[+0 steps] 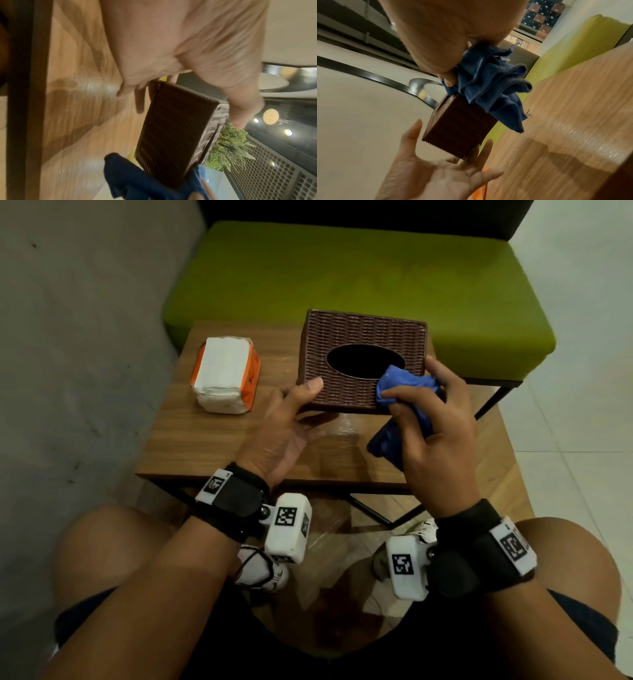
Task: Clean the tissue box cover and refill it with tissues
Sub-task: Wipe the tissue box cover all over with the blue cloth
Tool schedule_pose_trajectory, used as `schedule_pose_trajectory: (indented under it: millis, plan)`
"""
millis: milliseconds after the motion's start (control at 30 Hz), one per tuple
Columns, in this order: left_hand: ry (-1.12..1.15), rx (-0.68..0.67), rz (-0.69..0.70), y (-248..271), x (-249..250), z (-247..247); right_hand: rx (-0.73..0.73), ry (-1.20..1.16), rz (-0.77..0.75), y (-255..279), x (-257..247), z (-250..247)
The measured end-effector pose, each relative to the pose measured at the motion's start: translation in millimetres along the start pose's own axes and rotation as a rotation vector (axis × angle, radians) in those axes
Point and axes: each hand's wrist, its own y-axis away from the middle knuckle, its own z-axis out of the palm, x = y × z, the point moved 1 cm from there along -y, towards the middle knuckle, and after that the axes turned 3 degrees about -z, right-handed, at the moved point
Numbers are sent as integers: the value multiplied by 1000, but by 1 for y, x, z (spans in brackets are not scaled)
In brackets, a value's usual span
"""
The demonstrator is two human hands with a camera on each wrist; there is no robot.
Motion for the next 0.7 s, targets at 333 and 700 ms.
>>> schedule_pose_trajectory:
  millis: [333, 700]
  plan:
    - [-304, 84, 14, 0, 7, -8, 77, 270, -59, 4, 2, 13]
    - [-147, 90, 64, 2, -18, -9, -35, 225, -190, 23, -28, 29]
